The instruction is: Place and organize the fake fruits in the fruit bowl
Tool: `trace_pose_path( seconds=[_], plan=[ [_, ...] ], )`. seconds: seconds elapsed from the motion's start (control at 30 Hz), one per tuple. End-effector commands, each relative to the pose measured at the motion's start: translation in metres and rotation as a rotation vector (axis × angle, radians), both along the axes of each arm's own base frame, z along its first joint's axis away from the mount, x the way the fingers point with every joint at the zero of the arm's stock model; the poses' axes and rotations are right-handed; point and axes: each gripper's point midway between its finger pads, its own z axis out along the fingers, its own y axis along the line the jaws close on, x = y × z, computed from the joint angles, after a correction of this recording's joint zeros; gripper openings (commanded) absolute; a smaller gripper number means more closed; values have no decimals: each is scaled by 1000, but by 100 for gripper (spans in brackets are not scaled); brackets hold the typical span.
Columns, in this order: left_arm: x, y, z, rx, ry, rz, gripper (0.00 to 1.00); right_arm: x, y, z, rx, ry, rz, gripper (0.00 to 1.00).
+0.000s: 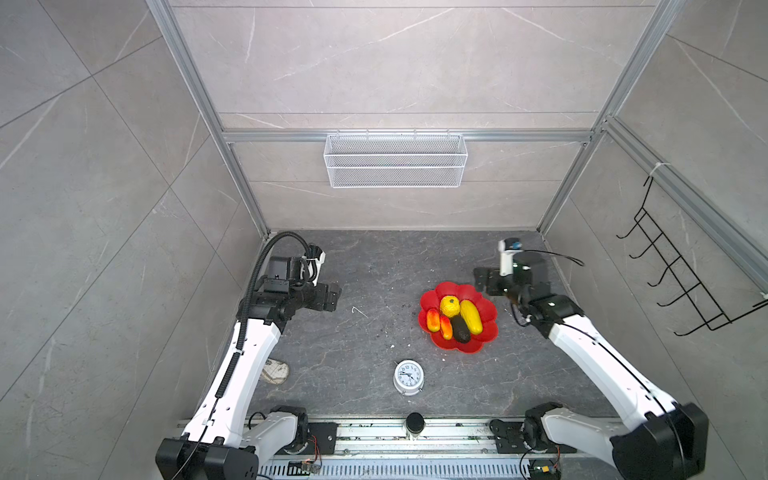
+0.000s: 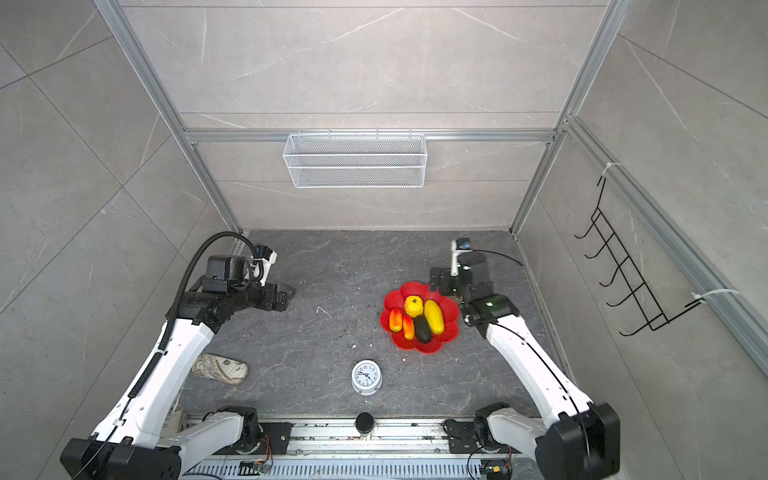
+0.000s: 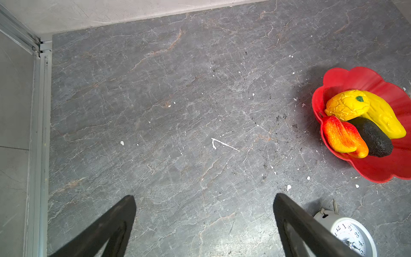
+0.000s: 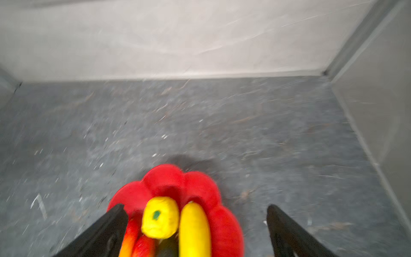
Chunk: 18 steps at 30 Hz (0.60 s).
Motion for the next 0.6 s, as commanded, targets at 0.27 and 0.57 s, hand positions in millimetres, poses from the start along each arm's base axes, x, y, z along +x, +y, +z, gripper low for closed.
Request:
trace_pose_path(
  seconds=[0.27, 0.57],
  plan=[
    [60, 55, -27, 70, -366, 374, 100, -5, -92, -71, -65, -192, -281, 100],
    [97, 75, -92, 237, -419, 414, 100, 14, -92, -134, -67, -111, -292, 100]
  ],
)
